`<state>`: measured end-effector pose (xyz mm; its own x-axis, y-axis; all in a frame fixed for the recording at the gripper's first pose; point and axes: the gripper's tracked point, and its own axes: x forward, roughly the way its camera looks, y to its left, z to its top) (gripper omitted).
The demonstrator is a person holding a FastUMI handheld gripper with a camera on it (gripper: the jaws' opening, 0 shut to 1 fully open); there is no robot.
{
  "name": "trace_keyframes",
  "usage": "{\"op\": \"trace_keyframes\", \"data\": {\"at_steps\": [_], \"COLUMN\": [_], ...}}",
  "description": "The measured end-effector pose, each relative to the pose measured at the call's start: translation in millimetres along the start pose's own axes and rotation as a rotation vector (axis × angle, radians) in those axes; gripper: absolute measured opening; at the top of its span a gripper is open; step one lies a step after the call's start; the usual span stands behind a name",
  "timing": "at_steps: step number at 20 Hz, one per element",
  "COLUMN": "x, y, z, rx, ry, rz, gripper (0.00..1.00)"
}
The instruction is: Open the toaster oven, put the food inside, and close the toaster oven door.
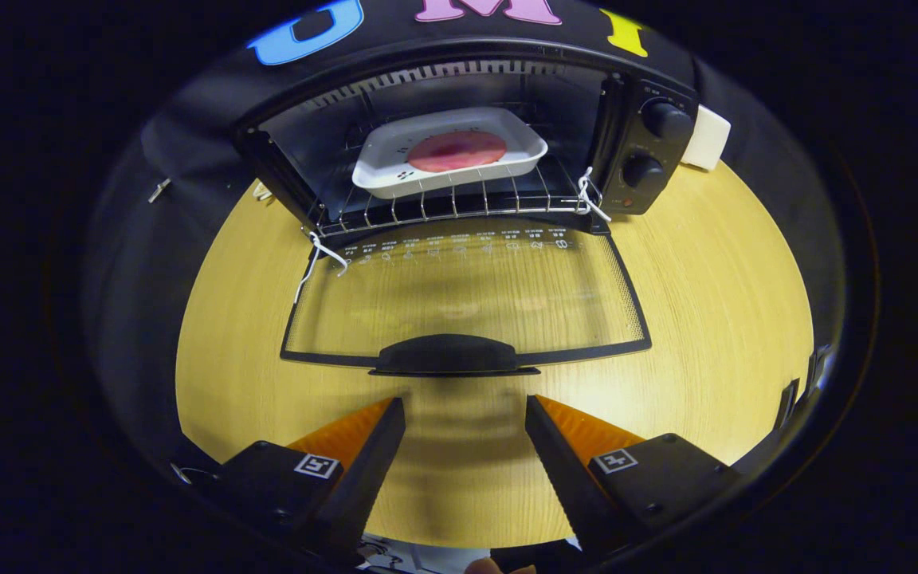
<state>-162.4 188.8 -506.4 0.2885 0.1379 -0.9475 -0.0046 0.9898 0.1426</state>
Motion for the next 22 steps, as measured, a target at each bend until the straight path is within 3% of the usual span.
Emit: {"op": "trace_keyframes", "data": {"at_steps": [5, 9, 22], "x": [21.9, 27.1, -25.5], "y": [-2.4, -3.0, 4.8], "z": [3.9, 8.0, 29.1], "rx": [0.018, -0.046, -0.049], "ry": [0.026, 0.008, -0.154], "rz": [-0.060, -0.108, -0.027], "gripper": [0.99, 0.97, 0.98]}}
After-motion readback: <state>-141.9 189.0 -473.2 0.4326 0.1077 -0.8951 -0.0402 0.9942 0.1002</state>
